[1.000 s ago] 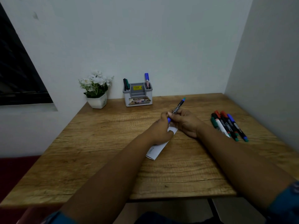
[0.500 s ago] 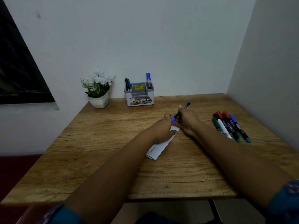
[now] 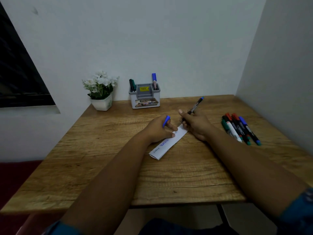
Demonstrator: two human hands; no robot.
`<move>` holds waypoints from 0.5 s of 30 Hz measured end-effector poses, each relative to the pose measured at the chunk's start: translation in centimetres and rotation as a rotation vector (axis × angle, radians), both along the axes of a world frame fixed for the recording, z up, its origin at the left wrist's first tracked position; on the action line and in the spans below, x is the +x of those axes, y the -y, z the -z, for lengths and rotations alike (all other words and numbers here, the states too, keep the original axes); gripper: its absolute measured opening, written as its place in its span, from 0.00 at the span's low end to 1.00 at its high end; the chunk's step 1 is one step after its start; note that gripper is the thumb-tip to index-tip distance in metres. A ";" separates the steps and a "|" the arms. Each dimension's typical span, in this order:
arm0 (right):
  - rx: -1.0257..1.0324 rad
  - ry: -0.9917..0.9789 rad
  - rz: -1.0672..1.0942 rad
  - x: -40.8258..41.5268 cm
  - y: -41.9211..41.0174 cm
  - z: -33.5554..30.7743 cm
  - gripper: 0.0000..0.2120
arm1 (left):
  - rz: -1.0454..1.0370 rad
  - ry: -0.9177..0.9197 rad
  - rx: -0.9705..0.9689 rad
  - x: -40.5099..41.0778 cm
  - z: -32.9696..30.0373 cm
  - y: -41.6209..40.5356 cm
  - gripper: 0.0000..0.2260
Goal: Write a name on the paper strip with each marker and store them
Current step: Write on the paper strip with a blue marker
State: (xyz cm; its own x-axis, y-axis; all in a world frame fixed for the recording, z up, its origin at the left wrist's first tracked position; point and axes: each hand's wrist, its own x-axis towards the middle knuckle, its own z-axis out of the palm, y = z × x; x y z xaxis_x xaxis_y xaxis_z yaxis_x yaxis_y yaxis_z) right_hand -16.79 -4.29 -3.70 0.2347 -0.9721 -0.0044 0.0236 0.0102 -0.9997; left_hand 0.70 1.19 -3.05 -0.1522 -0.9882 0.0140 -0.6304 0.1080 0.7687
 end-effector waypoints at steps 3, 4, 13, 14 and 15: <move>-0.192 -0.246 -0.016 -1.3 0.1 0.0 0.13 | 0.009 0.020 0.018 0.3 0.0 0.0 0.22; -0.195 -0.229 -0.061 -1.6 0.1 -0.1 0.11 | 0.002 0.053 0.011 0.5 -0.1 0.0 0.22; -0.344 -0.488 -0.207 -1.6 0.1 -0.3 0.05 | 0.032 0.128 -0.078 0.2 -1.0 -0.7 0.21; -0.362 -0.495 -0.194 -1.5 0.2 -0.2 0.05 | 0.047 0.133 -0.067 0.3 -1.0 -0.6 0.18; -0.388 -0.506 -0.180 -1.5 0.1 -0.3 0.05 | 0.055 0.146 -0.055 0.4 -0.9 -0.6 0.17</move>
State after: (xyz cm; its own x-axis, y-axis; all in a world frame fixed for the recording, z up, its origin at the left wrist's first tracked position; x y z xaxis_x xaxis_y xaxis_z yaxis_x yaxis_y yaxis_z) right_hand -18.27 -4.37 -3.43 0.4543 -0.8713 0.1855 -0.4188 -0.3927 -0.8188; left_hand 1.11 1.76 -2.14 -0.2108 -0.9766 0.0419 -0.7270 0.1853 0.6611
